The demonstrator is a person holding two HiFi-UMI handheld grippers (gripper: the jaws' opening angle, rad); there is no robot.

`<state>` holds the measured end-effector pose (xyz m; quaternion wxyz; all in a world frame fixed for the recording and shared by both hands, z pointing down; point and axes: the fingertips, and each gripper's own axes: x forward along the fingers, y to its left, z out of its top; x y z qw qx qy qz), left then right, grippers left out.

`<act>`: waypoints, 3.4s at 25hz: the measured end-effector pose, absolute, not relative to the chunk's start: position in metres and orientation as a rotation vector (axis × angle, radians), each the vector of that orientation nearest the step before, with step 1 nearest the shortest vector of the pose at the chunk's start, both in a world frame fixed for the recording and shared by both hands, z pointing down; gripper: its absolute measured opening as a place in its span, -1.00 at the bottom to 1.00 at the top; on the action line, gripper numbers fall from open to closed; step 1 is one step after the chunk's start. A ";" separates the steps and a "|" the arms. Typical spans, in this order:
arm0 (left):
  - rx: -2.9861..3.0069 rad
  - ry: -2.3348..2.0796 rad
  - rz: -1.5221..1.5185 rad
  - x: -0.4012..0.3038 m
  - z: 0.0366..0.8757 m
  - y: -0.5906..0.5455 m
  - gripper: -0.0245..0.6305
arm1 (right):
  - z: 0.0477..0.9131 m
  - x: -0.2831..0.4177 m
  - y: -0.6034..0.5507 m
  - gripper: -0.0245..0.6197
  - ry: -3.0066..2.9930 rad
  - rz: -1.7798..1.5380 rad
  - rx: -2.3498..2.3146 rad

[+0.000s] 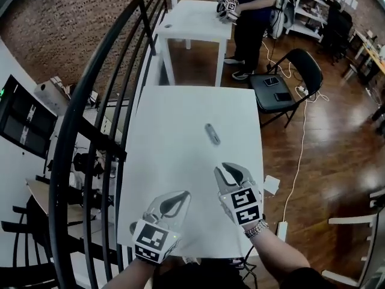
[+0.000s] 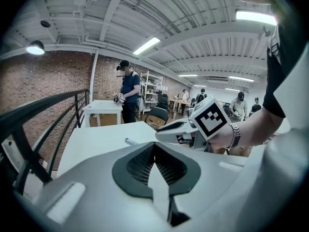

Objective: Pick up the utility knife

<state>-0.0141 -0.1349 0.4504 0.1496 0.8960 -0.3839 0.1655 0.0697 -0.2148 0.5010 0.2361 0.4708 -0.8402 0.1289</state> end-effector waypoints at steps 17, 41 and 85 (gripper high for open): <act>2.420 -1.092 0.515 0.005 0.526 -0.221 -0.87 | 0.609 0.077 -0.352 -0.39 -2.227 0.428 1.216; 2.376 -1.093 0.519 0.011 0.548 -0.235 -0.87 | 0.661 0.078 -0.372 -0.51 -2.118 0.397 1.122; 2.669 -1.159 0.186 -0.120 0.377 -0.001 -0.87 | 0.408 -0.063 -0.039 -0.52 -2.336 0.160 1.300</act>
